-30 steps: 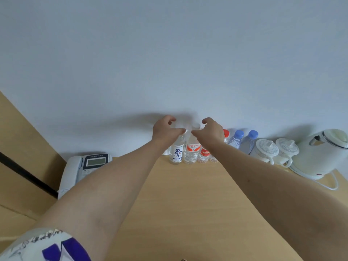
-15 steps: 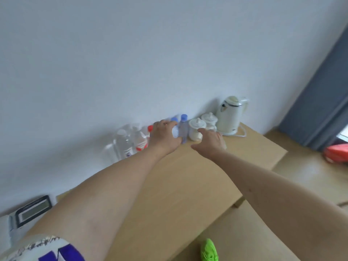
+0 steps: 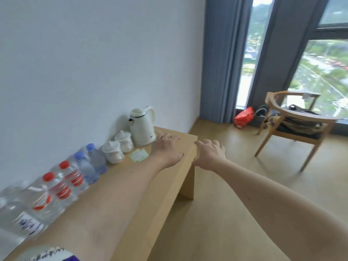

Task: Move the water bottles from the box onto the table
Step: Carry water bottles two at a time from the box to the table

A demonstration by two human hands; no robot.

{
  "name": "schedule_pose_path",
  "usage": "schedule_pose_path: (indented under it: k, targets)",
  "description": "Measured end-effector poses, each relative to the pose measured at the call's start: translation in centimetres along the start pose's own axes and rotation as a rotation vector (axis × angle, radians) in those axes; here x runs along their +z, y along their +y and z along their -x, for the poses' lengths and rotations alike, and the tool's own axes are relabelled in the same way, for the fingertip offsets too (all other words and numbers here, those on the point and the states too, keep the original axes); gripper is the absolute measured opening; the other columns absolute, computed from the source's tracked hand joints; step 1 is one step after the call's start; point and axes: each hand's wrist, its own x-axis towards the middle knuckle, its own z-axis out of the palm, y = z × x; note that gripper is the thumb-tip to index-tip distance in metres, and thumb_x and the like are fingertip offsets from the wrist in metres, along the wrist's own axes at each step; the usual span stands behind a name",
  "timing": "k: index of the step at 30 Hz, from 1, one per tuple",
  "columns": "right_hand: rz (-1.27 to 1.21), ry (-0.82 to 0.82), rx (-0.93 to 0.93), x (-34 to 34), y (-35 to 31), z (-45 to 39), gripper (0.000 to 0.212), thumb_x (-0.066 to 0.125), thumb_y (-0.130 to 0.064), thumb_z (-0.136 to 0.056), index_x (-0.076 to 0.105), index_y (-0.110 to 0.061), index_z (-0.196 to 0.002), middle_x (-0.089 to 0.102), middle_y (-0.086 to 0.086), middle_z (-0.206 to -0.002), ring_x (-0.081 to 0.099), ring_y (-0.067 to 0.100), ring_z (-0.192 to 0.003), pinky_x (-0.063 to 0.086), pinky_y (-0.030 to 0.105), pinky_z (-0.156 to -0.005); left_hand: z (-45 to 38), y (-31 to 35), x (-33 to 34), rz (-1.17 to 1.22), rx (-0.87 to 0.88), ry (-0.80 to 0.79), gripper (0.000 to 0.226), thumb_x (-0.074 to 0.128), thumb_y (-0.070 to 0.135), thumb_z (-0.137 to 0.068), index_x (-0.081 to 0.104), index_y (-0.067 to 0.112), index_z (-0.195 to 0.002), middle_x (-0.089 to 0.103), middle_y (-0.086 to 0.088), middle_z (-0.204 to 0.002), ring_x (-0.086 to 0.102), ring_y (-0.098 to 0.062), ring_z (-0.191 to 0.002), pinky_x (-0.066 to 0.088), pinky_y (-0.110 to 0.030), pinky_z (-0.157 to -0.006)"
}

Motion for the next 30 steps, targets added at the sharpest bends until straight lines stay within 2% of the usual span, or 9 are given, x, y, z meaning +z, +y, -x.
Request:
schedule_pose_path:
  k: [7, 11, 14, 18, 24, 30]
  targets:
    - [-0.029, 0.019, 0.194, -3.6, 17.2, 1.4, 0.071, 0.073, -0.046, -0.081, 0.046, -0.034, -0.144, 0.054, 0.002, -0.133, 0.043, 0.032, -0.129, 0.035, 0.050, -0.102, -5.1, 16.9, 5.4, 0.001, 0.157, -0.155, 0.073, 0.065, 0.056, -0.087, 0.041, 0.032, -0.152, 0.037, -0.005, -0.159, 0.028, -0.026, -0.147, 0.032, -0.043, -0.115]
    - [-0.027, 0.031, 0.312, -5.7, 26.3, 2.5, 0.070, 0.076, -0.048, -0.081, 0.047, -0.032, -0.143, 0.053, 0.002, -0.138, 0.042, 0.032, -0.131, 0.036, 0.051, -0.103, -7.7, 26.1, 8.3, 0.031, 0.235, -0.208, 0.077, 0.065, 0.056, -0.086, 0.039, 0.033, -0.154, 0.035, -0.004, -0.161, 0.027, -0.025, -0.149, 0.032, -0.043, -0.118]
    - [-0.042, 0.030, 0.406, -7.5, 32.2, 3.6, 0.073, 0.076, -0.046, -0.082, 0.044, -0.033, -0.146, 0.049, 0.004, -0.147, 0.038, 0.033, -0.137, 0.033, 0.054, -0.111, -9.2, 32.5, 10.3, 0.039, 0.301, -0.250, 0.076, 0.067, 0.055, -0.087, 0.040, 0.032, -0.154, 0.036, -0.004, -0.160, 0.028, -0.025, -0.149, 0.032, -0.043, -0.117]
    - [-0.071, 0.040, 0.538, -9.3, 39.0, 4.8, 0.078, 0.076, -0.046, -0.084, 0.039, -0.034, -0.151, 0.046, 0.003, -0.151, 0.034, 0.033, -0.143, 0.029, 0.056, -0.117, -11.0, 40.4, 12.8, 0.064, 0.393, -0.315, 0.075, 0.069, 0.053, -0.087, 0.040, 0.033, -0.154, 0.037, -0.004, -0.160, 0.029, -0.026, -0.149, 0.033, -0.045, -0.117]
    - [-0.096, 0.051, 0.732, -10.2, 47.8, 5.6, 0.075, 0.073, -0.048, -0.085, 0.038, -0.033, -0.149, 0.048, 0.002, -0.148, 0.037, 0.031, -0.139, 0.033, 0.052, -0.109, -14.7, 50.8, 17.2, 0.064, 0.569, -0.361, 0.073, 0.071, 0.052, -0.087, 0.043, 0.034, -0.152, 0.041, -0.003, -0.157, 0.034, -0.026, -0.146, 0.036, -0.047, -0.115]
    - [-0.094, 0.069, 0.902, -11.5, 56.9, 3.3, 0.073, 0.071, -0.047, -0.086, 0.039, -0.033, -0.150, 0.046, 0.001, -0.150, 0.036, 0.030, -0.139, 0.031, 0.050, -0.109, -21.7, 61.0, 21.7, 0.059, 0.776, -0.370, 0.074, 0.071, 0.052, -0.086, 0.043, 0.033, -0.151, 0.042, -0.005, -0.157, 0.035, -0.028, -0.146, 0.038, -0.049, -0.114]
